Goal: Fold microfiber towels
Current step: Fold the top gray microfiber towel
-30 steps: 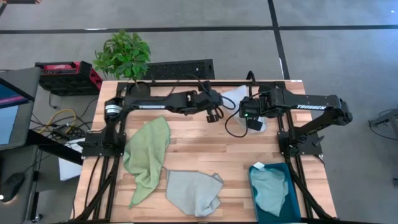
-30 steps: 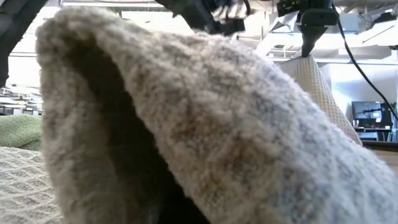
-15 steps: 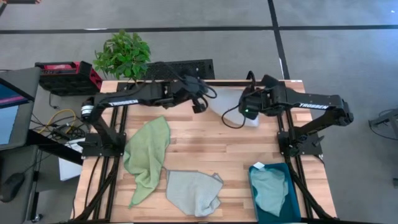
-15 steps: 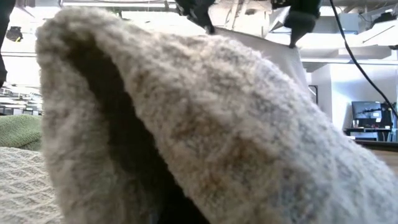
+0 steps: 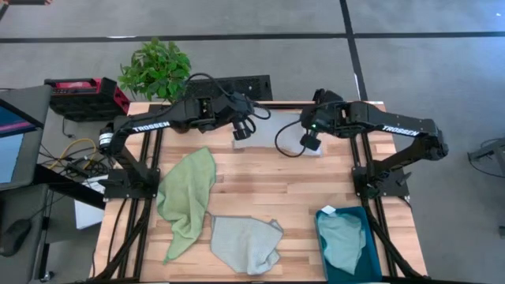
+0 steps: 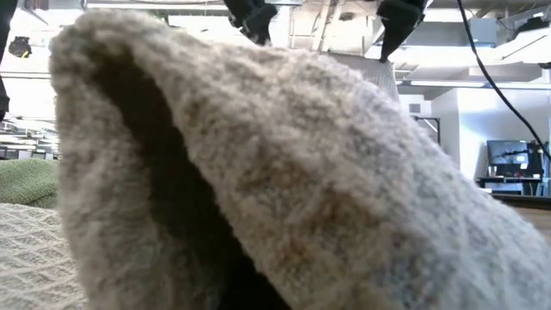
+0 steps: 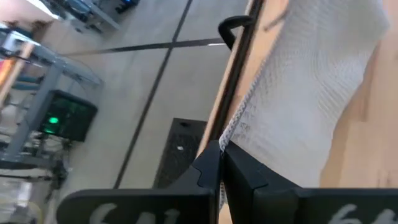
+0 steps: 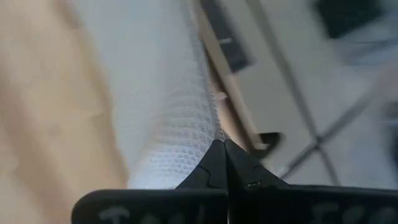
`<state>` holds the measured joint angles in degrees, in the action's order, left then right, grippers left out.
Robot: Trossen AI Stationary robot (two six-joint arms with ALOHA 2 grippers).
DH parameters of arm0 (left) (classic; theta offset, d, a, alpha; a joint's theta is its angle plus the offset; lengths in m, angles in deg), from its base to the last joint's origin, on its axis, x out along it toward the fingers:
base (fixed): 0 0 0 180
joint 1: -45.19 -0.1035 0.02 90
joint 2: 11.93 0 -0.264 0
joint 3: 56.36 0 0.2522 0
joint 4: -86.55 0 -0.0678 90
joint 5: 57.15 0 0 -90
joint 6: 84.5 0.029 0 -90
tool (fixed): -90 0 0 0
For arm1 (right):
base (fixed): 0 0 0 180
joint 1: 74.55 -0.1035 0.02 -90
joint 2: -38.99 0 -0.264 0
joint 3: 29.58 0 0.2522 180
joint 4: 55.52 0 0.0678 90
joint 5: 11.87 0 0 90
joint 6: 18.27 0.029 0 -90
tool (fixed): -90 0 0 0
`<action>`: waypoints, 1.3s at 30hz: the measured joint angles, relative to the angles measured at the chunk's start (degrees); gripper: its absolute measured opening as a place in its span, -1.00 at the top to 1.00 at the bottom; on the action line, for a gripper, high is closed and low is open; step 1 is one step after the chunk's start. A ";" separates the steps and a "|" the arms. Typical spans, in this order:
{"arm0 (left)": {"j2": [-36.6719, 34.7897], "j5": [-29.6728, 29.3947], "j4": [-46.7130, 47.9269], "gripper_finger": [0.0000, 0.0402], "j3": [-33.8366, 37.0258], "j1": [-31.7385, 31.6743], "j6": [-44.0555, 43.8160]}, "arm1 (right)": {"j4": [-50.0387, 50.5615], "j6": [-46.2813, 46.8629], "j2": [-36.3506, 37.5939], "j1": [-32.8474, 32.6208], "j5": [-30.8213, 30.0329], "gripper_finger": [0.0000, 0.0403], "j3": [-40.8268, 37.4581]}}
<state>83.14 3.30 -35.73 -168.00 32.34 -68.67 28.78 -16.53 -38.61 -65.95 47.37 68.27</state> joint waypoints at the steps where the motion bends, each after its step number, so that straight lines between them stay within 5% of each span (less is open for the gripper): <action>1: 0.20 1.07 0.47 1.00 0.00 -0.06 -0.10 | -0.11 -1.32 -0.26 0.27 3.13 0.99 0.00; 9: 1.61 8.08 4.69 1.00 0.13 0.05 -2.00 | -7.37 -10.05 -0.54 3.50 22.17 0.99 -6.00; 22: 2.52 8.30 6.99 1.00 0.09 0.03 -2.59 | -23.20 -14.33 -0.48 3.43 26.21 0.96 -18.06; 39: 2.52 8.36 7.13 1.00 0.09 0.05 -1.52 | -31.88 -18.21 -0.48 4.68 27.04 0.53 -19.21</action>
<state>85.67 11.66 -28.59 -167.92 32.39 -70.19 -3.10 -34.73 -39.09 -61.27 74.41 49.06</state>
